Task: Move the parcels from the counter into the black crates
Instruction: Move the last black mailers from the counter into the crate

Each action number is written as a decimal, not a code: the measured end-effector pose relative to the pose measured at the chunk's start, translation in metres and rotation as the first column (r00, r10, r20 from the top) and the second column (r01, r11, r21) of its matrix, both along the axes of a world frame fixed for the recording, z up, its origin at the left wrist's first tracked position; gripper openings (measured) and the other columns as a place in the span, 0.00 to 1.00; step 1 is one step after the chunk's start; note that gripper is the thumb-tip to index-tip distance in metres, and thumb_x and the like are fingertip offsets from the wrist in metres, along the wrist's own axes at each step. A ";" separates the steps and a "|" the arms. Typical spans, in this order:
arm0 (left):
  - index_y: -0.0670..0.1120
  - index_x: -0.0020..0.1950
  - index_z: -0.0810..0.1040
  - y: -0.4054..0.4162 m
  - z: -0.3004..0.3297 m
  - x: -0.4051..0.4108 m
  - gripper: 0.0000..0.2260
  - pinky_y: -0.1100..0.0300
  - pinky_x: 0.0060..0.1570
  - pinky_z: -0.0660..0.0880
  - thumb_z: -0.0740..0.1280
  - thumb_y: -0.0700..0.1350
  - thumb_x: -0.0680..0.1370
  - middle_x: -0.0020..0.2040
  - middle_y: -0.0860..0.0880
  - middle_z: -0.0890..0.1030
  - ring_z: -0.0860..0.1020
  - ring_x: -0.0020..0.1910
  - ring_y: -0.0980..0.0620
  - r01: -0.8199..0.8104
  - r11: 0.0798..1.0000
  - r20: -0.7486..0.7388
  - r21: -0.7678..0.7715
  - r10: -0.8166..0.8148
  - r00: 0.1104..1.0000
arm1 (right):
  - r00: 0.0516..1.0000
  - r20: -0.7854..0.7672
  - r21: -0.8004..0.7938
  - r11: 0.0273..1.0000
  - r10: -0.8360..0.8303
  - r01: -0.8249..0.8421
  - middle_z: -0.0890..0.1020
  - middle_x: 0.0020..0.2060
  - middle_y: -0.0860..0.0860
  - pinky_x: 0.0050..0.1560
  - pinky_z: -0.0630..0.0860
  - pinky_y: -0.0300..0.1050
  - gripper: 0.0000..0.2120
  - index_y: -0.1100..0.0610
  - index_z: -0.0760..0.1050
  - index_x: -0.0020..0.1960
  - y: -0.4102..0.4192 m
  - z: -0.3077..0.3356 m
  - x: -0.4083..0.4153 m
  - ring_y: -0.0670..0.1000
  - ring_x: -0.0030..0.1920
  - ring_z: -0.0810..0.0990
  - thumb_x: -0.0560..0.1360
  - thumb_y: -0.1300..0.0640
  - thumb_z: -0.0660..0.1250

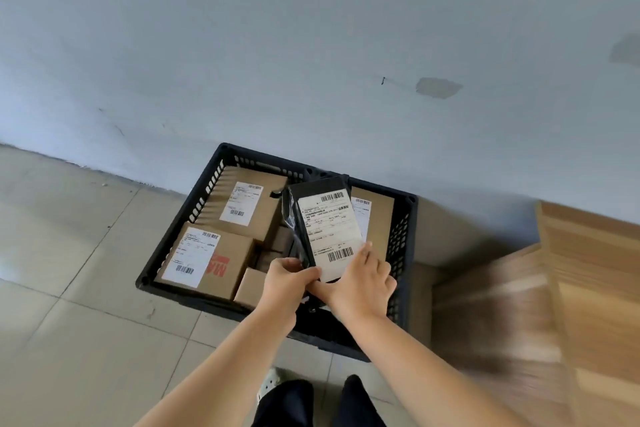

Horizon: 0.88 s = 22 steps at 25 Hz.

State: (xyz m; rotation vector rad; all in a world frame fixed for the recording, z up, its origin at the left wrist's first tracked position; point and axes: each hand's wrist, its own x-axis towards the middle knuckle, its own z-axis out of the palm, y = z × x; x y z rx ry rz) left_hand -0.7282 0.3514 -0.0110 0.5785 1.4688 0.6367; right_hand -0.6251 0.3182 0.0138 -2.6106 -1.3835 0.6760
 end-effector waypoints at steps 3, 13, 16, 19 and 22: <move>0.42 0.45 0.77 0.001 -0.022 0.012 0.07 0.60 0.34 0.76 0.71 0.32 0.72 0.41 0.46 0.84 0.82 0.37 0.52 0.067 0.997 -0.002 -0.037 -0.067 0.998 | 0.996 0.029 -0.080 0.993 -0.083 0.085 0.62 0.72 0.55 0.68 0.60 0.53 0.58 0.62 0.43 0.77 0.002 -0.028 0.007 0.58 0.70 0.61 0.63 0.30 0.66; 0.46 0.75 0.58 0.007 -0.113 0.016 0.32 0.54 0.64 0.71 0.69 0.38 0.75 0.70 0.50 0.68 0.70 0.67 0.52 0.403 0.906 -0.406 -0.127 -0.418 0.813 | 0.983 0.086 -0.316 0.940 0.165 -0.130 0.63 0.66 0.53 0.68 0.61 0.50 0.57 0.59 0.39 0.77 -0.011 -0.141 0.064 0.56 0.65 0.63 0.64 0.38 0.70; 0.52 0.75 0.58 0.007 -0.140 0.016 0.30 0.57 0.64 0.69 0.67 0.39 0.76 0.71 0.55 0.65 0.65 0.69 0.55 0.624 0.772 -0.561 -0.121 -0.571 0.599 | 0.943 0.083 -0.368 0.889 0.323 -0.272 0.61 0.66 0.54 0.68 0.60 0.51 0.56 0.58 0.39 0.77 -0.013 -0.174 0.073 0.56 0.64 0.63 0.65 0.38 0.71; 0.52 0.75 0.56 0.010 -0.168 0.027 0.30 0.62 0.60 0.68 0.64 0.40 0.77 0.72 0.56 0.61 0.60 0.71 0.55 0.782 0.607 -0.649 -0.138 -0.652 0.392 | 0.871 0.112 -0.362 0.836 0.479 -0.413 0.69 0.62 0.57 0.63 0.65 0.54 0.59 0.59 0.48 0.78 -0.008 -0.210 0.081 0.58 0.59 0.68 0.58 0.40 0.76; 0.50 0.76 0.54 0.015 -0.202 0.037 0.30 0.63 0.63 0.66 0.63 0.41 0.78 0.72 0.53 0.61 0.59 0.71 0.53 0.845 0.497 -0.704 -0.198 -0.672 0.230 | 0.815 0.119 -0.306 0.802 0.567 -0.513 0.75 0.53 0.59 0.55 0.72 0.57 0.64 0.60 0.57 0.73 -0.004 -0.254 0.092 0.60 0.51 0.71 0.44 0.43 0.81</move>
